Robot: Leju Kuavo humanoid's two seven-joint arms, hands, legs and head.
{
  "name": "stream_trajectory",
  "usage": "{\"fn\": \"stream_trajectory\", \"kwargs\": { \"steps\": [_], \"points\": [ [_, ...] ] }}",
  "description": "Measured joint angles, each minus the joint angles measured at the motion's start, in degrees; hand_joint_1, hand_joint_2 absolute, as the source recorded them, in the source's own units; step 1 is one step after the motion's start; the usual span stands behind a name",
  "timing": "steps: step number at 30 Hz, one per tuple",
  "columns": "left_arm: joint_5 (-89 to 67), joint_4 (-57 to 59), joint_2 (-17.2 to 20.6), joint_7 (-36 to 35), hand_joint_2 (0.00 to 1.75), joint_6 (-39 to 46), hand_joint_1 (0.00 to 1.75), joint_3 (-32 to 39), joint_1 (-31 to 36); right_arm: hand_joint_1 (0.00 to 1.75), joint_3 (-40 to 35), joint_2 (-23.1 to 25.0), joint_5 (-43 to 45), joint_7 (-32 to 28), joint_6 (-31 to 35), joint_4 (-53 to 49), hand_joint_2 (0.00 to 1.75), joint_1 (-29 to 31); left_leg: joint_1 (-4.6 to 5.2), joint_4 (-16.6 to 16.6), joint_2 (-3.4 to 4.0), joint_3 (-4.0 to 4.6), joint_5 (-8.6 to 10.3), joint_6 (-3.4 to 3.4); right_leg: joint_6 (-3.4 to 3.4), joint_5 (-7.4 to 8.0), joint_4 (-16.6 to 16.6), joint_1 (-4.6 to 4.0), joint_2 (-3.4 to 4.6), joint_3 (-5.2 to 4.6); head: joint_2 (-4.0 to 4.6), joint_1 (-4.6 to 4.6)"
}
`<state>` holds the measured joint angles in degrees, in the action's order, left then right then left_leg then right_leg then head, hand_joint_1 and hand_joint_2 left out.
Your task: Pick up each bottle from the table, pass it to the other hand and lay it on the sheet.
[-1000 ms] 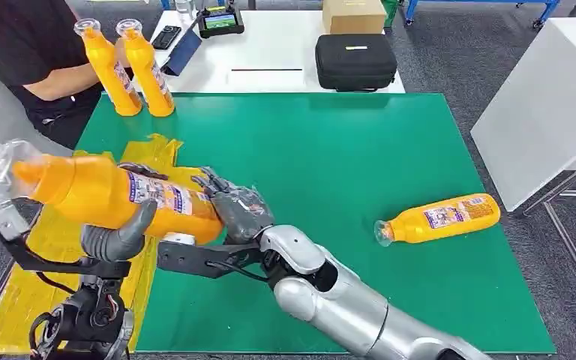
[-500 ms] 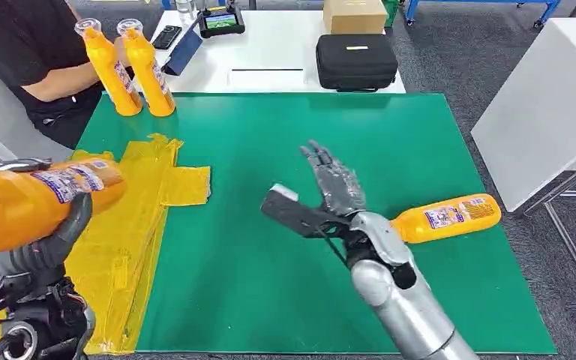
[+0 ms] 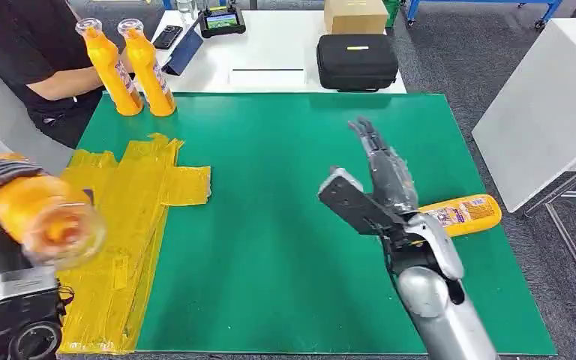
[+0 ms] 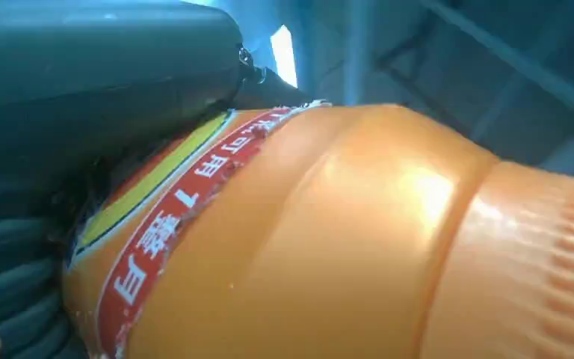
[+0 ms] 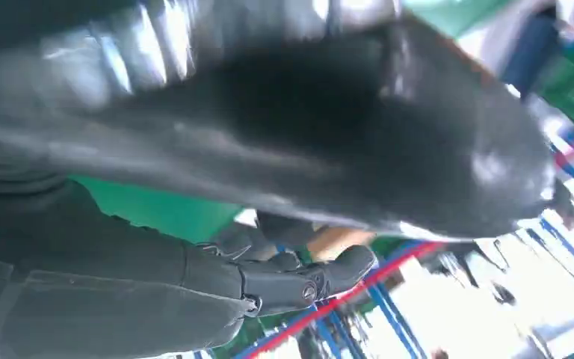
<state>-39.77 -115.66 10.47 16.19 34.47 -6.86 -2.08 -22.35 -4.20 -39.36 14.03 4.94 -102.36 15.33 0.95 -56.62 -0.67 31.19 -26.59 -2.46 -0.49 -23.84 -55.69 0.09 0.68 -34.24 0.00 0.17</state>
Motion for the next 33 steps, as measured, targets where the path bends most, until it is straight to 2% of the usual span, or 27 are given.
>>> {"fn": "stream_trajectory", "kwargs": {
  "steps": [4,9,15,28,33],
  "points": [
    [-9.6,5.1,3.3,-5.3,1.75,-1.7,1.75,-0.5,0.5,0.00,6.0,-2.7,2.8,-2.0,-2.0,-7.1,0.00,-2.8,0.05,0.0,0.10,-0.02,-0.02,0.00,0.00,0.00,0.0,0.02,0.03,-0.02,0.00,0.00],
    [-19.4,13.2,9.1,-17.8,1.75,-16.7,1.75,-5.1,2.4,0.00,12.0,-5.1,6.8,-3.6,-3.3,-11.9,0.00,-6.1,0.07,0.0,0.10,-0.05,-0.02,-0.01,0.00,0.01,0.0,0.05,0.05,0.02,0.00,0.00],
    [-20.3,18.9,12.7,-19.1,1.75,-18.8,1.75,-9.0,3.9,0.00,14.9,-6.7,7.4,-4.8,-3.2,-14.9,0.00,-9.6,0.01,0.0,0.16,-0.03,-0.02,0.00,0.00,0.01,0.0,0.00,0.07,-0.01,0.00,0.00],
    [-21.4,21.8,15.2,-20.2,1.75,-20.1,1.75,-11.6,4.6,0.00,15.7,-7.8,7.4,-5.1,-3.0,-16.5,0.00,-11.6,0.02,0.0,0.15,-0.02,-0.01,0.00,0.00,0.00,0.0,0.01,0.07,-0.01,0.00,-0.02],
    [-22.0,23.7,16.8,-21.4,1.75,-26.6,1.75,-13.7,5.7,0.00,16.0,-9.1,8.9,-6.2,-2.1,-16.9,0.00,-12.9,0.02,0.0,0.15,-0.01,-0.02,0.00,0.00,0.00,0.0,0.01,0.07,-0.02,0.00,-0.02]
  ]
}}
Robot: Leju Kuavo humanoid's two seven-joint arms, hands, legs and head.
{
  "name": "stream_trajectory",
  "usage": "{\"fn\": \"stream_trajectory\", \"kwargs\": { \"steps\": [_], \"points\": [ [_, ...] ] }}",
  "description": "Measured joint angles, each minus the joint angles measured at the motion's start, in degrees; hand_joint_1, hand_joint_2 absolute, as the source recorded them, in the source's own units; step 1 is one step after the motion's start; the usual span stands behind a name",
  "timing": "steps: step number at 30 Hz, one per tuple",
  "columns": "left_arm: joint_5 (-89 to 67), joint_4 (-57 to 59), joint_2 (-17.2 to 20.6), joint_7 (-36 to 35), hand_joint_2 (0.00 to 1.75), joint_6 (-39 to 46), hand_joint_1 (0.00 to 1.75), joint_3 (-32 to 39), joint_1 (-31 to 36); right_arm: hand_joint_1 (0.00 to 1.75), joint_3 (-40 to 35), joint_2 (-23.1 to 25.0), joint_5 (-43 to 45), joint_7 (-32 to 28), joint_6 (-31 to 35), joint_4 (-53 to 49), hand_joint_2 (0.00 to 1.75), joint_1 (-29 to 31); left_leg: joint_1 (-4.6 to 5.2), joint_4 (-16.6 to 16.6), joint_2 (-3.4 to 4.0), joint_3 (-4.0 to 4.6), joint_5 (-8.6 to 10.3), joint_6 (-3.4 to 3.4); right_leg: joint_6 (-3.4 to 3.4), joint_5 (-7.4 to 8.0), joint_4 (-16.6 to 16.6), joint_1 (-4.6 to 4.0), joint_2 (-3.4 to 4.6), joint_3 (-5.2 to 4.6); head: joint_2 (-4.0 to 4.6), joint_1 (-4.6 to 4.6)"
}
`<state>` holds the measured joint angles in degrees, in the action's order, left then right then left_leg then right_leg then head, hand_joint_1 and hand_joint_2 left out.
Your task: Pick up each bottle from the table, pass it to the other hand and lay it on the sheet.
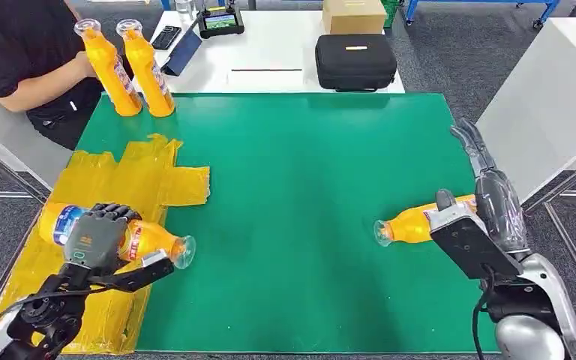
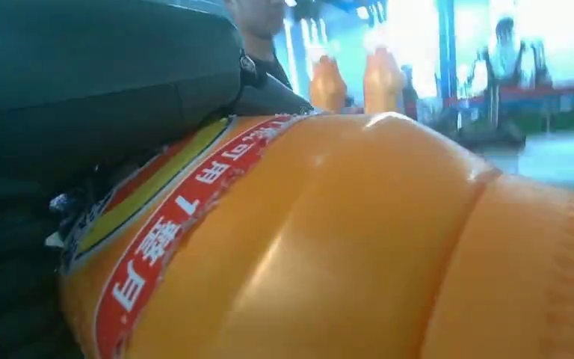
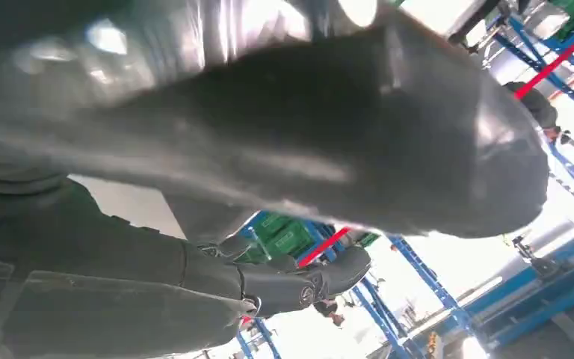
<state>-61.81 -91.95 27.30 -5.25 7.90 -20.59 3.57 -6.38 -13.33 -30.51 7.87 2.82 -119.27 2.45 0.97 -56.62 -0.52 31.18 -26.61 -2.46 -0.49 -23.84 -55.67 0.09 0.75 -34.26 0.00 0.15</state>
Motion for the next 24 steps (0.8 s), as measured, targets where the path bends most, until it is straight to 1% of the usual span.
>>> {"fn": "stream_trajectory", "kwargs": {
  "steps": [2,3,4,6,7,14,24],
  "points": [
    [0.0,0.8,1.1,-0.3,1.75,-3.9,1.75,-1.5,0.6,0.00,0.2,-0.7,0.7,-0.4,0.2,-0.1,0.00,-0.7,0.00,0.0,0.00,0.00,0.00,0.00,0.00,0.00,0.0,0.00,0.00,0.00,0.00,0.02],
    [0.0,1.1,1.5,-0.4,1.75,-4.6,0.82,-1.9,0.8,0.00,0.4,-1.1,0.9,-0.6,0.4,-0.1,0.00,-1.1,0.00,0.0,0.00,0.00,0.00,0.00,0.00,0.00,0.0,0.00,0.00,0.00,0.00,0.02],
    [0.0,1.4,1.9,-0.4,1.75,-5.1,0.00,-2.3,1.0,0.00,0.5,-1.3,1.0,-0.8,0.6,-0.2,0.00,-1.5,0.00,0.0,0.00,0.00,0.00,0.00,0.00,0.00,0.0,0.00,0.00,0.00,0.00,0.00],
    [0.1,2.2,2.6,-0.4,1.75,-5.8,0.00,-3.0,1.6,0.00,0.6,-1.8,1.0,-1.0,0.9,-0.5,0.00,-2.4,0.00,0.0,-0.01,0.00,0.00,0.00,0.00,0.00,0.0,0.00,0.00,0.00,0.00,0.02],
    [-0.2,2.6,2.8,-0.8,0.00,-6.2,0.00,-3.3,1.9,0.00,0.7,-2.0,1.0,-1.0,0.9,-0.7,0.00,-2.9,0.00,0.0,-0.01,-0.01,0.00,0.00,0.00,0.00,0.0,0.00,0.00,0.00,0.00,0.02],
    [-1.5,4.3,4.5,-2.2,0.00,-7.9,0.00,-5.0,3.2,0.00,0.9,-2.8,-0.2,-1.1,2.0,-2.9,0.00,-7.4,0.00,0.0,0.00,0.01,0.00,0.00,0.00,0.00,0.0,0.00,0.00,0.00,0.00,0.00],
    [-1.2,3.9,5.8,-3.1,0.00,-8.4,0.00,-5.3,2.5,0.00,0.8,-2.2,-2.4,-0.7,1.4,-4.2,0.00,-8.6,0.00,0.0,-0.01,0.00,0.00,0.00,0.00,0.00,0.0,0.00,-0.01,0.02,0.00,0.02]
  ]
}}
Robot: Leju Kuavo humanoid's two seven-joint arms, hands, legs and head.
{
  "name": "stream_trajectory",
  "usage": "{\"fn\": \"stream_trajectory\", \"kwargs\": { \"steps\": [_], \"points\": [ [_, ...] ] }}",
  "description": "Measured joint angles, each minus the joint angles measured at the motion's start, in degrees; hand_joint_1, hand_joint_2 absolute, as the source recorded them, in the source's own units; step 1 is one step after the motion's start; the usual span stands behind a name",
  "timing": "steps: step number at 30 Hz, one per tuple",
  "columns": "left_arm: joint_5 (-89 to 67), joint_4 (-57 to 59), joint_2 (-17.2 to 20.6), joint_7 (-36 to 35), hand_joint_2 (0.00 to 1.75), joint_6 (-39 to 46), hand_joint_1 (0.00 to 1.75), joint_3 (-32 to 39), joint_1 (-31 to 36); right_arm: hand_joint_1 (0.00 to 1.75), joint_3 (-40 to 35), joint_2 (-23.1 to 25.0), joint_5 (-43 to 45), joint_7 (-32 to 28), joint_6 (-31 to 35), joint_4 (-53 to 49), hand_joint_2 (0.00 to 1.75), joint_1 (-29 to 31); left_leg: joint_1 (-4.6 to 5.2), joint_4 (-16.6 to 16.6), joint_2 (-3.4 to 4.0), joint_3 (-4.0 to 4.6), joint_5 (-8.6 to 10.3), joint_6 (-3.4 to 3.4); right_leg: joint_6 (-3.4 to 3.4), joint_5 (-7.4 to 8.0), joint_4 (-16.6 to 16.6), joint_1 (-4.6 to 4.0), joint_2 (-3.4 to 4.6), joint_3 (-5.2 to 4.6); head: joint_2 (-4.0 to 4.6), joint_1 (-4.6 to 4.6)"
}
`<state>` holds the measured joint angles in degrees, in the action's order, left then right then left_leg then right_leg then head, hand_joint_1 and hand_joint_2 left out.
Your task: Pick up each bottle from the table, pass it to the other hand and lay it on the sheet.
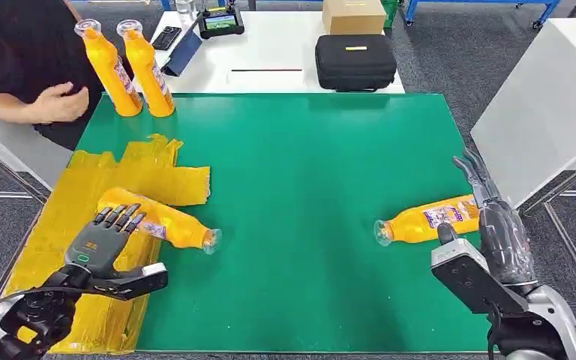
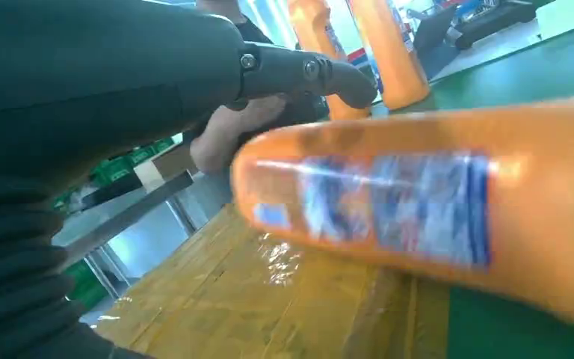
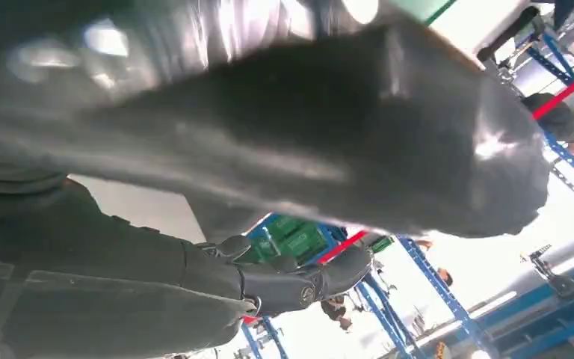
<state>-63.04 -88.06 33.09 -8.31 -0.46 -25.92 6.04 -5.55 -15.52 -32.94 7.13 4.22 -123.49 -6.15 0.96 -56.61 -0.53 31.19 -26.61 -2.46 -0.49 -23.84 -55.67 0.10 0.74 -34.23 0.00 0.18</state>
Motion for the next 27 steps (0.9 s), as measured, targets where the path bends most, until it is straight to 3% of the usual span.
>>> {"fn": "stream_trajectory", "kwargs": {
  "steps": [12,13,16,21,27],
  "points": [
    [3.1,-2.1,0.0,-0.1,0.00,-0.1,0.00,2.8,-1.0,0.00,0.0,1.2,-1.0,0.2,-1.3,-0.2,0.00,0.0,-0.01,0.0,-0.01,0.01,0.00,0.00,0.00,0.00,0.0,0.00,0.00,0.00,0.00,-0.02],
    [3.6,-2.2,0.0,-0.1,0.00,0.0,0.00,2.9,-1.1,0.00,0.0,1.2,-1.1,0.2,-1.3,-0.2,1.75,0.0,0.00,0.0,-0.01,0.01,0.00,0.00,0.00,0.00,0.0,0.00,0.00,0.00,0.00,0.00],
    [14.7,-3.6,-0.5,4.1,0.00,5.3,0.00,4.8,-2.6,0.00,0.3,1.4,-2.8,-1.1,-0.2,-0.5,1.75,-0.2,0.00,0.0,0.02,-0.01,0.00,0.00,0.00,0.00,0.0,0.00,0.01,-0.01,0.00,0.02],
    [58.1,-11.4,-5.2,20.1,0.00,12.8,0.00,13.7,-7.2,0.00,2.2,1.4,-4.2,-5.4,4.0,-1.1,1.75,-1.3,0.00,0.0,0.05,0.01,-0.06,-0.03,-0.01,-0.01,0.0,0.01,0.05,-0.01,0.00,-0.04],
    [63.8,-13.0,-5.6,21.2,0.00,12.7,0.00,15.5,-8.0,0.00,2.7,1.3,-3.8,-5.9,4.0,-1.1,1.75,-1.4,0.01,0.0,0.06,0.01,-0.09,0.00,-0.01,-0.01,0.0,0.02,0.05,-0.01,0.00,0.00]
  ]
}}
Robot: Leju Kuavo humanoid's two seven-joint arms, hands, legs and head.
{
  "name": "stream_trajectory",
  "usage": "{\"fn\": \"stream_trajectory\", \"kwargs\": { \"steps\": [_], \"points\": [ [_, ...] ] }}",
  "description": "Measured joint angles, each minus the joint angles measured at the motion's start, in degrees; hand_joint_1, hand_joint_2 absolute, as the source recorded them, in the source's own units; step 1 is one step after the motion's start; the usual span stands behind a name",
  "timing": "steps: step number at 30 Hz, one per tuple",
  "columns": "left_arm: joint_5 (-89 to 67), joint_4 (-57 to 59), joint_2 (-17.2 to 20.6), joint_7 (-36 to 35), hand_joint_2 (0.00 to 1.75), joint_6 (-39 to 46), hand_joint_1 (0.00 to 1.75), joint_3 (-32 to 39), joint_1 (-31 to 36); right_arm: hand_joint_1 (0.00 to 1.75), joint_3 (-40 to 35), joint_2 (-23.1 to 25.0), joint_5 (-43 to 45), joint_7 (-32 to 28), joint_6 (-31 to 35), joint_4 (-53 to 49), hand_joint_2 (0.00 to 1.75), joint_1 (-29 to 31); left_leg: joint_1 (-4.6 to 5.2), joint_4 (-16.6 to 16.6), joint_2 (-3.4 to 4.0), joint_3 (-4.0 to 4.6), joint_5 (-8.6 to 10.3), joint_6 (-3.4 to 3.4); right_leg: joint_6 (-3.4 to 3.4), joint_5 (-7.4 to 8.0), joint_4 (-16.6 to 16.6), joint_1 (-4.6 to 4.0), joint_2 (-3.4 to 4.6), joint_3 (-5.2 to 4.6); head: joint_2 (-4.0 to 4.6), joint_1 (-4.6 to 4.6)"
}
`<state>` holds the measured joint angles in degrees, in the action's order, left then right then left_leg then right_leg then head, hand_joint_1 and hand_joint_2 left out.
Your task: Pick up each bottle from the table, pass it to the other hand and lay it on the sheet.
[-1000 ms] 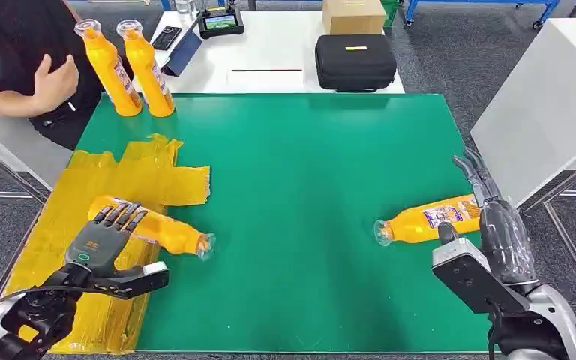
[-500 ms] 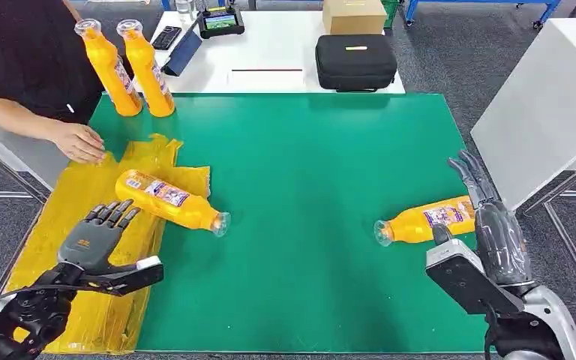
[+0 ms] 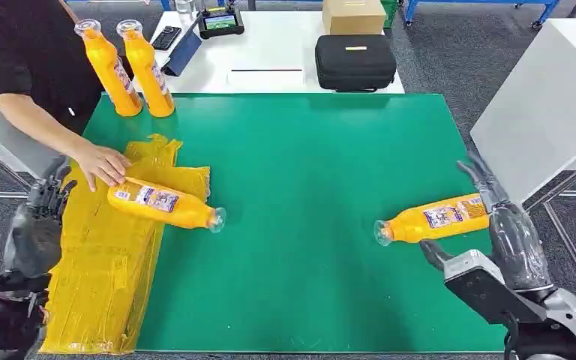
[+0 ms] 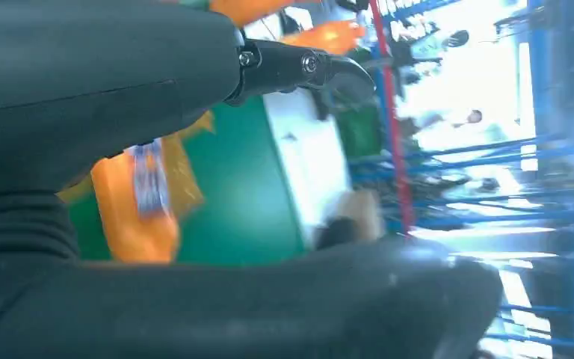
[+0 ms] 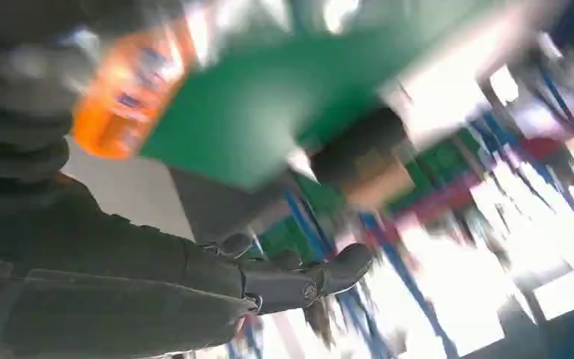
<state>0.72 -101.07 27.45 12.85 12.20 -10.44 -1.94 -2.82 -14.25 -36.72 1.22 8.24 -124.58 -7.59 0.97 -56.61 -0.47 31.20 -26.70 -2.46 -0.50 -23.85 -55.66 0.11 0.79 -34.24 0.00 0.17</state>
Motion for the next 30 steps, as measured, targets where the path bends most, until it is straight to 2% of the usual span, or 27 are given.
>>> {"fn": "stream_trajectory", "kwargs": {
  "steps": [1,2,3,8,15,22,30],
  "points": [
    [4.0,-1.4,-0.6,0.9,0.00,-1.0,0.00,1.5,-0.8,0.00,0.4,-0.3,0.5,-0.2,-0.5,0.0,1.75,-0.1,0.01,0.0,-0.01,0.01,0.00,0.00,0.01,-0.01,0.0,0.01,-0.01,0.00,0.00,0.00],
    [20.6,-5.4,-1.9,3.6,0.00,-6.0,0.00,5.7,-3.7,0.00,1.5,-3.6,7.2,2.4,-8.6,0.7,1.75,0.3,0.01,0.0,-0.01,0.02,-0.04,-0.05,0.01,-0.02,0.0,0.01,-0.01,0.01,0.00,0.00],
    [24.8,-8.0,-2.4,3.8,1.75,-9.4,0.00,9.3,-5.2,0.00,5.1,-10.3,4.4,4.2,-17.8,3.6,1.75,1.8,0.07,0.0,-0.15,-0.02,0.01,-0.11,0.01,-0.01,0.0,0.08,-0.11,0.06,0.00,0.02],
    [25.2,-8.0,-3.3,2.8,1.75,-10.9,0.00,9.4,-5.6,0.00,13.7,-18.9,-2.3,3.0,-24.9,7.8,1.75,1.2,0.13,0.0,-0.33,-0.03,0.02,-0.13,0.00,-0.01,0.0,0.13,-0.25,0.09,0.00,-0.02],
    [25.6,-7.9,-5.3,1.0,1.75,-12.2,0.00,8.9,-3.7,0.00,22.5,-23.7,-10.7,1.8,-27.1,8.8,1.75,-3.2,0.12,0.0,-0.20,0.00,-0.09,-0.25,-0.02,-0.03,0.0,0.12,-0.12,0.05,0.00,0.00],
    [25.8,-7.4,-6.4,0.3,1.75,-12.6,0.00,8.7,-2.2,0.00,22.8,-28.0,-15.5,1.7,-32.1,11.3,1.75,-2.3,0.12,0.0,-0.04,0.00,-0.09,-0.26,-0.01,-0.02,0.0,0.11,-0.06,0.08,0.00,0.02],
    [26.6,-7.2,-7.0,0.3,1.75,-12.9,0.00,9.2,-2.2,0.00,17.8,-29.3,-20.5,1.2,-33.5,16.9,1.75,2.8,0.12,0.0,-0.08,-0.05,-0.06,-0.27,-0.02,-0.01,0.0,0.12,-0.08,0.10,0.00,0.02]
  ]
}}
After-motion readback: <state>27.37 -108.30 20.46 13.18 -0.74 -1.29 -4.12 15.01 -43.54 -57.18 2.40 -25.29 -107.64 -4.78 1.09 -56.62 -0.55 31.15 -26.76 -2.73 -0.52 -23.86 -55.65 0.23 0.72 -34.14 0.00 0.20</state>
